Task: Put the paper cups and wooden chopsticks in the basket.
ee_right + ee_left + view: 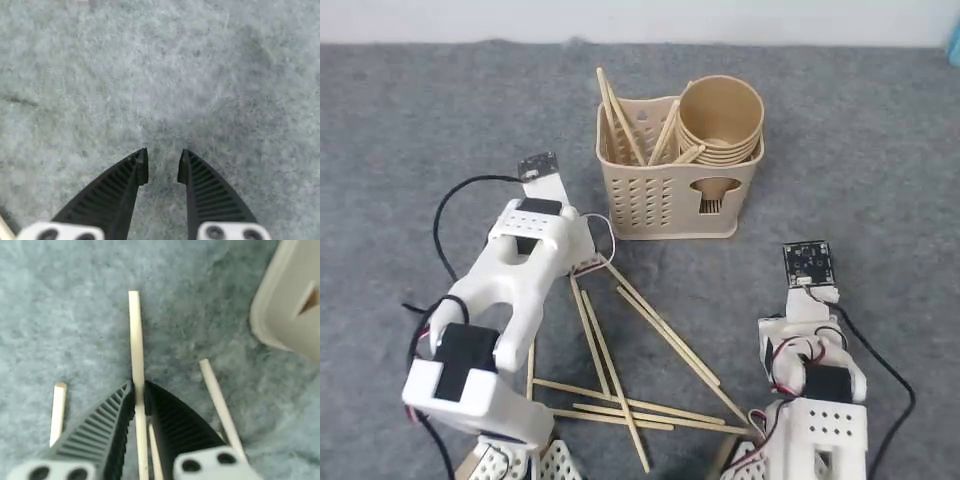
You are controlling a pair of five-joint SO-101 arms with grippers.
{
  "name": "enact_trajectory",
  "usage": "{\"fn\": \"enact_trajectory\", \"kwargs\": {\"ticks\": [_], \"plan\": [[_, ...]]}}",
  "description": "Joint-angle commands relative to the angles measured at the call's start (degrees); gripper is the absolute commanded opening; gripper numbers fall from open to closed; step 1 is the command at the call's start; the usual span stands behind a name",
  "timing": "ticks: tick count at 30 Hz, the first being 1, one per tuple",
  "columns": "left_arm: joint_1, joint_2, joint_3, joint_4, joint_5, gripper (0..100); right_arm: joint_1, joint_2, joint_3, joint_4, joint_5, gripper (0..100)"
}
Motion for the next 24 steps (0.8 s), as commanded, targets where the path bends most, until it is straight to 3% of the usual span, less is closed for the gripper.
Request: {"fn": "enact_trajectory", "kwargs": {"ticks": [1,8,14,24], "plan": [[-3.1,-1.0,-4.0,-0.4,-0.6,1,0.6,-1.0,0.0,-2.0,0.6,11.4],[-9.8,-1.0,-8.6,-0.4,-7.2,1,0.6,-1.0,0.0,-2.3,0.6,11.4],[-10.9,-2.6,-12.1,3.7,-12.5,1,1.0,-1.0,-0.1,-2.0,0.6,11.4],[-10.9,-28.4,-13.3,7.3,-17.9,1,1.0,-1.0,0.1,-2.2,0.6,11.4]]}}
